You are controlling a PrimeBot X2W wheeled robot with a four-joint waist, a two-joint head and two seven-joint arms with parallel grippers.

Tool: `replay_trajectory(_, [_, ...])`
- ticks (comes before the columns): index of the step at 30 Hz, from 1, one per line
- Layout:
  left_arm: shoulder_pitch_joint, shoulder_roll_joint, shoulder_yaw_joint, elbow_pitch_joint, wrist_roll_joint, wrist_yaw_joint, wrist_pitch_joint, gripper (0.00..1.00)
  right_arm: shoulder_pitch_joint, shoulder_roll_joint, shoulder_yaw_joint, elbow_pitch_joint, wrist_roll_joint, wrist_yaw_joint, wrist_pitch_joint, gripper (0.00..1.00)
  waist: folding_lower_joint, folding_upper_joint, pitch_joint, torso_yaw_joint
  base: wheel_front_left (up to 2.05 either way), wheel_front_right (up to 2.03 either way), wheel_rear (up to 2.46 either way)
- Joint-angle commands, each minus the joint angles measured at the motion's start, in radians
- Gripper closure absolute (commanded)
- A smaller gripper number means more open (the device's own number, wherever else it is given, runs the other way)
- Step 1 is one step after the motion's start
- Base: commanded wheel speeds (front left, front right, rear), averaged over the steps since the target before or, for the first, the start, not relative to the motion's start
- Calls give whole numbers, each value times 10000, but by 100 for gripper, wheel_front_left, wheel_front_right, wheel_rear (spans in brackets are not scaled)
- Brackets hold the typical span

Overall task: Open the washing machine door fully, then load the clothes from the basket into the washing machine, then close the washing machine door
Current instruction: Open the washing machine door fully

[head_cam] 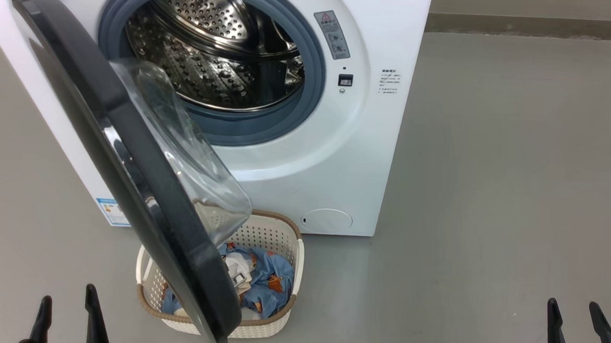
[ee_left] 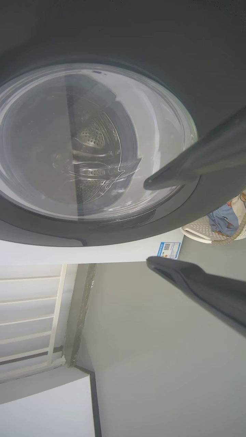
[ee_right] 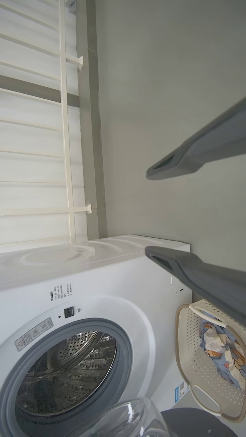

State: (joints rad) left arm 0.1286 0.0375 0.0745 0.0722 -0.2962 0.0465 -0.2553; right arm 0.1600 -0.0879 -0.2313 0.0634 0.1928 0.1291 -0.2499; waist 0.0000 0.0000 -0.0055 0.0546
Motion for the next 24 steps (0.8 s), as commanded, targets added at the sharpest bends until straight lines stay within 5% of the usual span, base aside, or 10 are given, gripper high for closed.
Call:
replay_trajectory(1, [-174, 127, 305, -262, 55, -50, -65, 0, -87, -112, 131, -229, -94, 16, -118, 0, 0, 0, 15, 42, 0, 0, 0])
replay_trajectory(21, [6, 127, 137, -248, 100, -79, -65, 0, -111, -216, 802, 354, -737, 16, -118, 0, 0, 0, -183, 330, 0, 0, 0])
replay_trajectory(23, [13, 127, 105, -220, 65, -120, -65, 96, -104, -235, 852, 376, -737, 16, -118, 0, 0, 0, -193, 396, 0, 0, 0])
replay_trajectory(24, [13, 127, 106, -221, 45, -133, -65, 100, -98, -237, 859, 372, -735, 16, -118, 0, 0, 0, -189, 414, 0, 0, 0])
